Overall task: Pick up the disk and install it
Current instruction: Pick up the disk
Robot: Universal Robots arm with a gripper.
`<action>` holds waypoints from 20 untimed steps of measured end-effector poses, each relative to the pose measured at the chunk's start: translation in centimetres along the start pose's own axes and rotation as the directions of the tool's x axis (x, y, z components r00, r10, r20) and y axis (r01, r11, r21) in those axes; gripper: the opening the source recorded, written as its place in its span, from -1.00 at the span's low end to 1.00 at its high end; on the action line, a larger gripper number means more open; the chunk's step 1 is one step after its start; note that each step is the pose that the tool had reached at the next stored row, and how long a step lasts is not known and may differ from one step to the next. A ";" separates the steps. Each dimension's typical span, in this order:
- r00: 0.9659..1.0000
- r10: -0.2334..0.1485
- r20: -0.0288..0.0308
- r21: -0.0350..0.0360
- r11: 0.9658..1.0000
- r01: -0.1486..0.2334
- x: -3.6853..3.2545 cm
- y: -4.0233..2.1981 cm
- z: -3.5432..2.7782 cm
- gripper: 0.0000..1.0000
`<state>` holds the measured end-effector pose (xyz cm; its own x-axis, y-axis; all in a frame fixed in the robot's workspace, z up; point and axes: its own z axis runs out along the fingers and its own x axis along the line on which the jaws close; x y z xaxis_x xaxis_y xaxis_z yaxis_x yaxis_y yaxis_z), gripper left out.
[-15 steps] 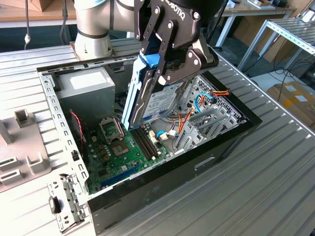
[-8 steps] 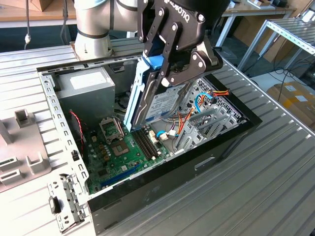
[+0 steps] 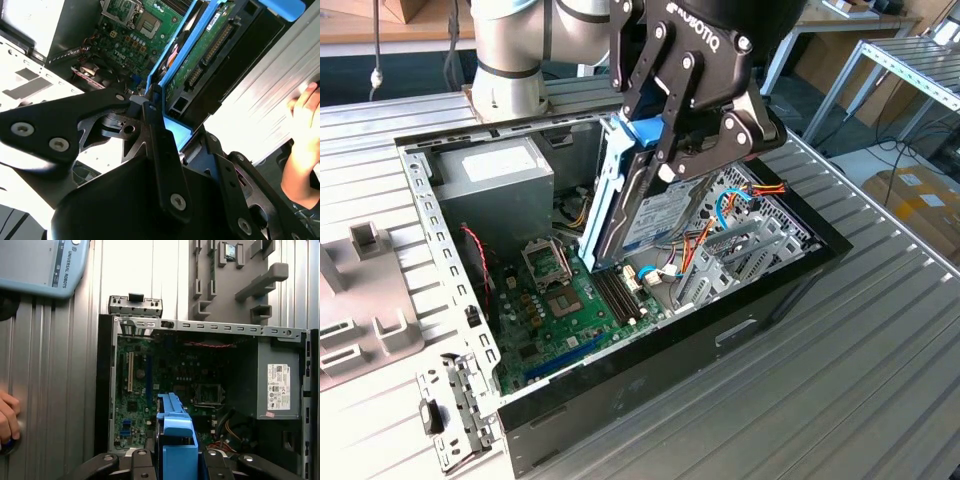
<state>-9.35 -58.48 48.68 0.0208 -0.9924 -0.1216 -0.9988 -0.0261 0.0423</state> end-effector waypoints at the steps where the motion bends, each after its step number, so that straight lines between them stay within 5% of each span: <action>1: 1.000 0.000 0.000 0.000 1.000 0.000 0.07 -0.05 -0.01 -0.26; 20: 1.000 0.000 0.000 0.000 1.000 0.000 1.28 -1.09 -0.12 -0.26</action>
<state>-8.23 -59.74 48.59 0.0207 -0.9924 -0.1216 -0.9988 -0.0260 0.0423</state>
